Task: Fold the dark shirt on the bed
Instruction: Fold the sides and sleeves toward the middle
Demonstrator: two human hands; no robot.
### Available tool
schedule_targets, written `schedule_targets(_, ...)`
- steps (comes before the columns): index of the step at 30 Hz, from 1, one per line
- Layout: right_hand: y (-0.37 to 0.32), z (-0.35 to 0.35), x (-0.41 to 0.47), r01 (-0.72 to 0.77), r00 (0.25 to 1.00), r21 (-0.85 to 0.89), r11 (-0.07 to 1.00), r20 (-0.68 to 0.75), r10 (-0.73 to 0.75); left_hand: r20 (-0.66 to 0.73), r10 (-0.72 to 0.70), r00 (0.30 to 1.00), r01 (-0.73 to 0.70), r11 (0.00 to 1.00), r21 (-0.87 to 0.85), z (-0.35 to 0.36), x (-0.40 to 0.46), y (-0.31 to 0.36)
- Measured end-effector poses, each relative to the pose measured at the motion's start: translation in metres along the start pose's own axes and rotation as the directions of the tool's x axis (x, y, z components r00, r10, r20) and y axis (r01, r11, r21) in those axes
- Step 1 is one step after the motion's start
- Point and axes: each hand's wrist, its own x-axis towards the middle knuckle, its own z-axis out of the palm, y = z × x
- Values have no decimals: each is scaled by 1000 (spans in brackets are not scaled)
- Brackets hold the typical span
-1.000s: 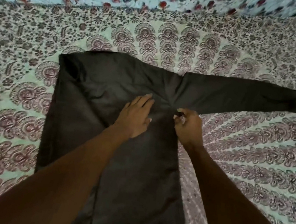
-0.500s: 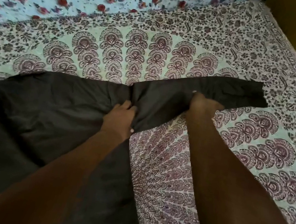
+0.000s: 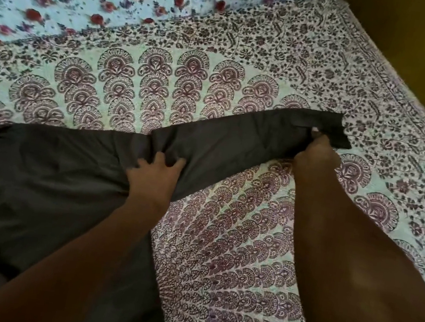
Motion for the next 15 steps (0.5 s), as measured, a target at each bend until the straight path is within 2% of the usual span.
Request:
schedule_targets(3, -9, 1, 12, -75, 997, 232, 970, 50, 65, 1, 9, 1000, -9, 1000, 26, 0, 0, 6)
schedule_targets(5, -6, 4, 38, -95, 990, 285, 954, 130, 59, 4, 9, 1000, -9, 999, 31, -3, 2, 9)
schedule_targets(7, -15, 1, 10, -101, 973, 256, 961, 229, 41, 2, 10, 1000, -10, 999, 37, -5, 3, 10)
schedule_targets(10, -13, -6, -6, -31, 934, 199, 979, 355, -42, -63, 3, 998, -1, 999, 38, -6, 1, 11)
schedule_targets(15, -3, -15, -22, -11, 891, 212, 977, 446, -87, -50, 6, 999, -5, 1000, 12, -3, -5, 8)
